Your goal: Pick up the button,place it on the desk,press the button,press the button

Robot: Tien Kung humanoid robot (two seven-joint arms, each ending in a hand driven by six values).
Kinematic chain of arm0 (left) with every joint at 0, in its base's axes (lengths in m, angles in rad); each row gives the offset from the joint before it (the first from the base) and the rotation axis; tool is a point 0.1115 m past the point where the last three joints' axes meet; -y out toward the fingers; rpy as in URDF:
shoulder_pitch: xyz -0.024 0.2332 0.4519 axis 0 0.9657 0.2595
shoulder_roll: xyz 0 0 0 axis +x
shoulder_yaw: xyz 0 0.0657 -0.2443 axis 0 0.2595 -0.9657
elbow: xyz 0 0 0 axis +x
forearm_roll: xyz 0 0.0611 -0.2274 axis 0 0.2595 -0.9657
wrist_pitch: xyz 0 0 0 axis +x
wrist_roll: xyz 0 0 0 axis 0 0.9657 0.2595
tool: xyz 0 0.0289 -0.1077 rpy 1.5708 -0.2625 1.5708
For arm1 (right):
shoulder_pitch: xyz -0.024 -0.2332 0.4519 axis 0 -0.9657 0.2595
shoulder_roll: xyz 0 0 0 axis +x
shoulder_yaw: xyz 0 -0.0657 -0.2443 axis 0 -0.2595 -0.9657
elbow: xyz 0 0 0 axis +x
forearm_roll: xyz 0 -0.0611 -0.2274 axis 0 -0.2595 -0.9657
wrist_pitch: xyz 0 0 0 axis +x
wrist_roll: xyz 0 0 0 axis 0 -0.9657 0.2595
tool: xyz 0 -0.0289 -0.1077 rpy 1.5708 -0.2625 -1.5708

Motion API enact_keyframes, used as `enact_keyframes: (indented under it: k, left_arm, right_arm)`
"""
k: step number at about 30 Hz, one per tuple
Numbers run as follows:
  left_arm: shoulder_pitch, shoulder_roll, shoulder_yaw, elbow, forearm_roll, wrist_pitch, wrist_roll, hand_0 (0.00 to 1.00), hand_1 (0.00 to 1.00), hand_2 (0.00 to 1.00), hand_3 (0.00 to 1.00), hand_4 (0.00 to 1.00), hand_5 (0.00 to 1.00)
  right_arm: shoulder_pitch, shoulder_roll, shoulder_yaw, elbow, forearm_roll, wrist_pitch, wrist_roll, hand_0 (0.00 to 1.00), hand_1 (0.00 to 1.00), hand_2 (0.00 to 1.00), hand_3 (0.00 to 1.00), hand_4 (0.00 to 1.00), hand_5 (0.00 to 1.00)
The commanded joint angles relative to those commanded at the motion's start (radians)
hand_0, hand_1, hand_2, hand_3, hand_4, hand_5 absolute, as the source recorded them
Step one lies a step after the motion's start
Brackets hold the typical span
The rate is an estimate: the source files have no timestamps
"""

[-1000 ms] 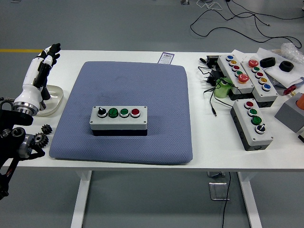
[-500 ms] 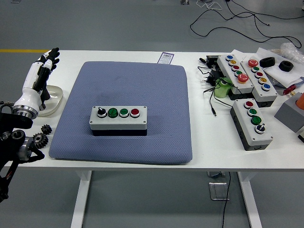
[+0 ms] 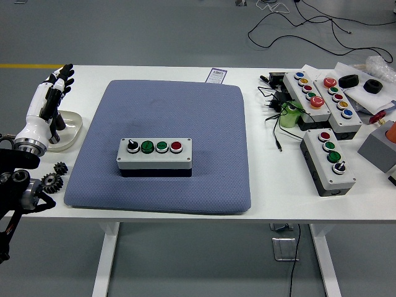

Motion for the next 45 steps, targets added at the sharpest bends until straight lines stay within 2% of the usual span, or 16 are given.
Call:
enact_keyframes:
  k: [6,19,32,45]
  left_arm:
    - [0.002,0.005,-0.012,-0.006,0.002,-0.004,0.003,0.920,0.916,0.956,0.920,0.735,0.998]
    - [-0.006,0.003,-0.018,-0.004,0.014,-0.005,0.015,0.921,0.916,0.956,0.920,0.734,0.998]
    - [-0.017,0.002,-0.031,-0.005,0.018,0.004,0.016,0.914,0.916,0.963,0.912,0.731,0.998]
    - [-0.030,0.013,-0.017,-0.014,0.016,0.010,0.020,0.909,0.915,0.962,0.908,0.728,0.998]
  right_arm:
    - [0.010,-0.003,-0.011,0.000,0.020,-0.002,0.006,0.673,0.658,0.674,0.624,0.310,0.173]
    - [0.017,-0.008,0.075,0.000,-0.074,0.000,0.016,0.673,0.658,0.674,0.624,0.310,0.173]
    - [0.014,-0.006,0.081,0.000,-0.086,0.001,0.008,0.673,0.658,0.674,0.624,0.310,0.173]
    - [0.011,-0.006,0.075,0.000,-0.079,0.002,0.007,0.673,0.658,0.674,0.624,0.310,0.173]
